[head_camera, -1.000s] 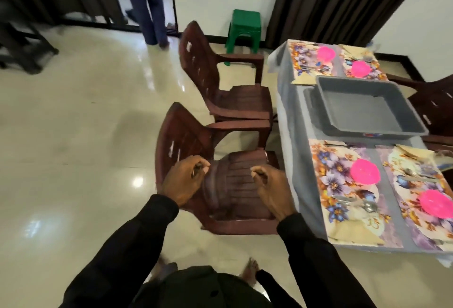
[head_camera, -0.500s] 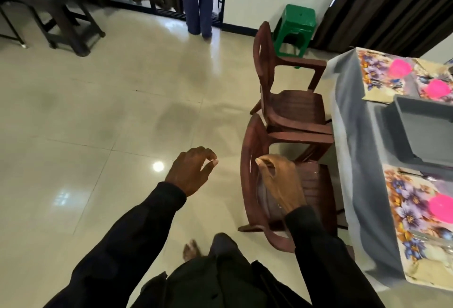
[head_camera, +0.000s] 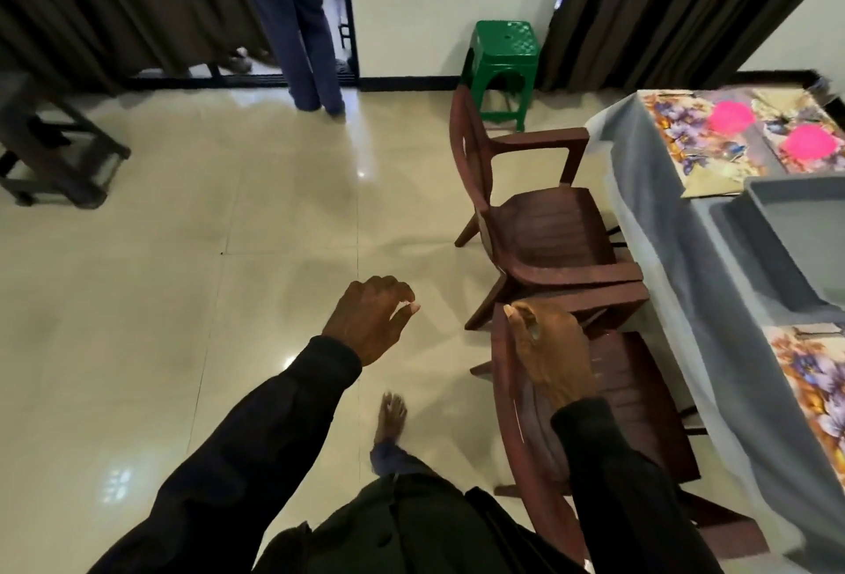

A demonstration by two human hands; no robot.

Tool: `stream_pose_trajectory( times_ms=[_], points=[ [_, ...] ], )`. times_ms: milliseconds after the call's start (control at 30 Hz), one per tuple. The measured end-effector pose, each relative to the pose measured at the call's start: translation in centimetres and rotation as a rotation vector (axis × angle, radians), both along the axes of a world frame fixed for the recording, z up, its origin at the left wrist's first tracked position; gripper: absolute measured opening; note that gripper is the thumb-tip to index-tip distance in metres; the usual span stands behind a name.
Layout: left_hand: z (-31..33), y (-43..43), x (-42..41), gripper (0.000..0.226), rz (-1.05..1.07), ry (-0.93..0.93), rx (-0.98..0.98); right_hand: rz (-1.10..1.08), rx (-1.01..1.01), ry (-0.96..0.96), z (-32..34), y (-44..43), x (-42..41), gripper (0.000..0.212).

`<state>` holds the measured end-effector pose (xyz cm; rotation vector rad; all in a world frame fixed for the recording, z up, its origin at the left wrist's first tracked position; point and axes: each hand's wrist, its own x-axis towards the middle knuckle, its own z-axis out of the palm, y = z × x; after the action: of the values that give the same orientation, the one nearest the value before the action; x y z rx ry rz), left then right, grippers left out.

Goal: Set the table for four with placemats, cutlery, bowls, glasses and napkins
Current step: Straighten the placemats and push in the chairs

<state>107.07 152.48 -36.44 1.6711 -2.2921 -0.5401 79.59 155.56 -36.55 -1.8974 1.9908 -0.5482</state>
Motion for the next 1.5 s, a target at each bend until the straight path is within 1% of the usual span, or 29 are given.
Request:
stream_pose_trajectory(
  times_ms=[100,200,367,467,567,733,833,900,1000,1100,1233,1400,1500],
  points=[
    [0.5,-5.9,0.5,0.025,-0.078,-0.024,-0.034,-0.074,-0.046,-0.031,0.5,-3.9,0.9,0.022],
    [1.1,-12.3,0.8,0.022,-0.116,-0.005,-0.049,-0.115,-0.033,-0.053,0.8,-8.8,1.4,0.025],
    [1.2,-21.2,1.5,0.017,-0.173,0.019,-0.094,-0.137,-0.067,0.014,1.8,-15.6,2.6,0.023],
    [0.9,-26.5,2.0,0.016,-0.223,0.010,-0.123,-0.163,-0.068,0.013,2.4,-19.9,3.6,0.021],
    [0.5,-32.3,2.7,0.016,-0.269,-0.004,-0.155,-0.160,-0.079,0.042,2.1,-24.8,5.0,0.026],
    [-0.3,-43.1,4.6,0.015,-0.353,0.019,-0.174,-0.189,-0.042,0.095,1.0,-34.1,7.9,0.032],
    [-0.3,-50.7,5.7,0.015,-0.430,0.026,-0.135,-0.238,-0.022,0.134,0.9,-39.6,10.2,0.040],
    [0.0,-54.8,6.1,0.015,-0.483,0.032,-0.137,-0.269,-0.019,0.124,1.3,-42.6,11.5,0.043],
    [0.5,-61.5,6.2,0.016,-0.568,0.045,-0.135,-0.315,0.038,0.154,1.8,-48.2,13.3,0.047],
    [0.6,-66.5,5.6,0.020,-0.617,0.062,-0.124,-0.366,0.087,0.139,2.0,-52.1,14.6,0.051],
    [0.8,-72.0,3.5,0.031,-0.689,0.089,-0.111,-0.409,0.129,0.154,2.5,-57.2,15.0,0.050],
    [-0.4,-79.4,-0.7,0.028,-0.799,0.081,-0.100,-0.523,0.136,0.130,1.4,-62.9,12.3,0.047],
    [-1.2,-84.4,-4.4,0.025,-0.861,0.054,-0.091,-0.574,0.134,0.090,-0.4,-66.9,9.0,0.044]
  ],
)
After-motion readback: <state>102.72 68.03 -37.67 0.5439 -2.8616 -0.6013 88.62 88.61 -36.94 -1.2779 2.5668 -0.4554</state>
